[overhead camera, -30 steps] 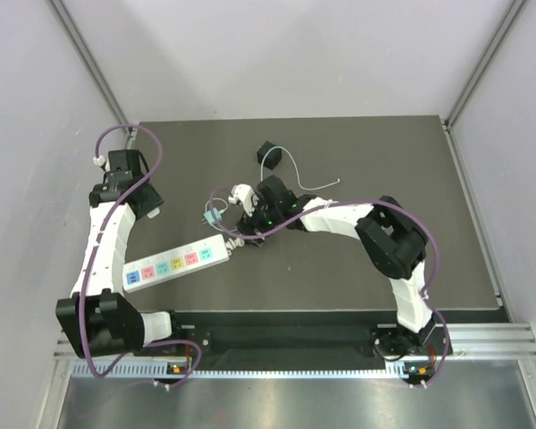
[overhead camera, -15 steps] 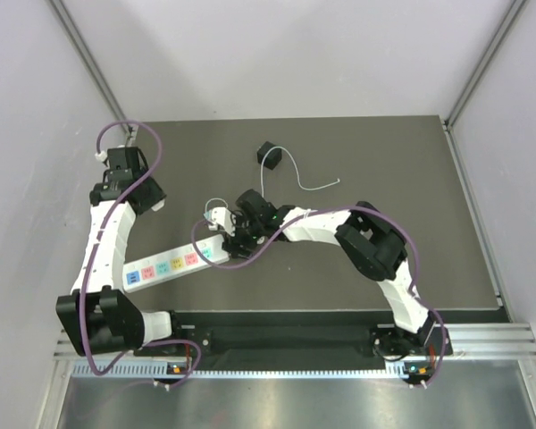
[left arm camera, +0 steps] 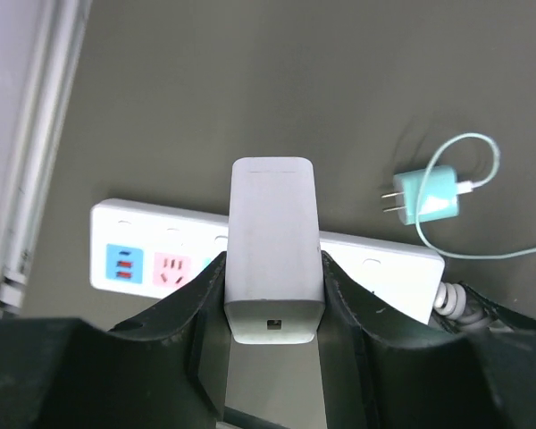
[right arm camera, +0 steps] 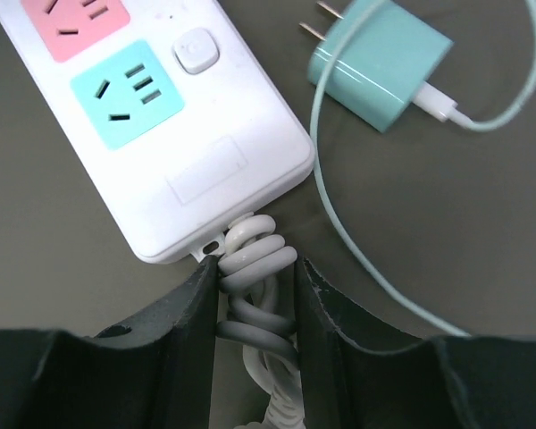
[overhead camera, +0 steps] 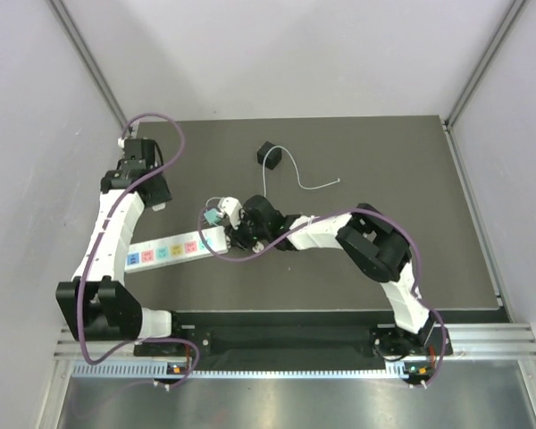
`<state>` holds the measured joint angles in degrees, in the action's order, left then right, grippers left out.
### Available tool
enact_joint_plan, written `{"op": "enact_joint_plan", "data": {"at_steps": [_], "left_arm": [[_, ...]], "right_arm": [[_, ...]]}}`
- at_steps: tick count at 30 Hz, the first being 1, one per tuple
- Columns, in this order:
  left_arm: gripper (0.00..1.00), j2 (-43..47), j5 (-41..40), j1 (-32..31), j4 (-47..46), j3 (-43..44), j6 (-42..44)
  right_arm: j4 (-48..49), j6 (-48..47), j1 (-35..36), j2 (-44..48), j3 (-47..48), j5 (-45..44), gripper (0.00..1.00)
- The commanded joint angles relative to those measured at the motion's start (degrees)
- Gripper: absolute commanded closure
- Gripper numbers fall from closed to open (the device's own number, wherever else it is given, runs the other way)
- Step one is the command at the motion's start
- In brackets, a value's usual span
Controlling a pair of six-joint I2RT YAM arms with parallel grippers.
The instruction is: Insert the plug
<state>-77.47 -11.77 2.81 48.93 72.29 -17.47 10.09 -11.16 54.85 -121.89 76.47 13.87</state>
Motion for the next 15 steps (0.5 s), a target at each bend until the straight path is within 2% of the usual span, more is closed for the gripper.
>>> {"op": "enact_joint_plan", "data": {"at_steps": [1,4,7,9,10,12,13,15], "left_arm": [[1.0,0.13,-6.59,-2.63,1.25,5.84,4.9],[1.0,-1.36,-7.39,-4.39,2.84,7.77,6.92],[1.0,-2.16,-7.13,-4.57,3.02,8.13,8.77],[1.0,-2.68,-5.9,-4.92,2.75,8.39,11.22],[1.0,-3.03,-4.94,-5.09,2.93,9.0,12.19],[1.0,-4.08,-3.44,-5.44,2.67,9.44,15.34],[1.0,-4.61,-3.61,-5.53,2.49,9.79,15.54],[1.0,-5.93,-3.44,-5.53,1.79,9.97,16.33]], "right_arm": [[2.74,10.79,-0.71,2.88,-4.48,-8.4,1.0],[3.1,15.2,-0.97,4.2,-6.85,-11.23,1.0],[3.19,15.2,-0.97,5.34,-8.26,-10.62,1.0],[3.53,14.41,-0.97,6.92,-9.49,-11.31,0.96],[4.06,14.41,-1.15,7.62,-9.93,-12.19,0.82],[5.29,12.84,-1.23,10.25,-10.63,-11.5,0.64],[5.38,11.78,-1.32,12.09,-10.11,-10.19,0.51],[5.21,12.73,-1.76,14.47,-9.41,-10.35,0.45]]}}
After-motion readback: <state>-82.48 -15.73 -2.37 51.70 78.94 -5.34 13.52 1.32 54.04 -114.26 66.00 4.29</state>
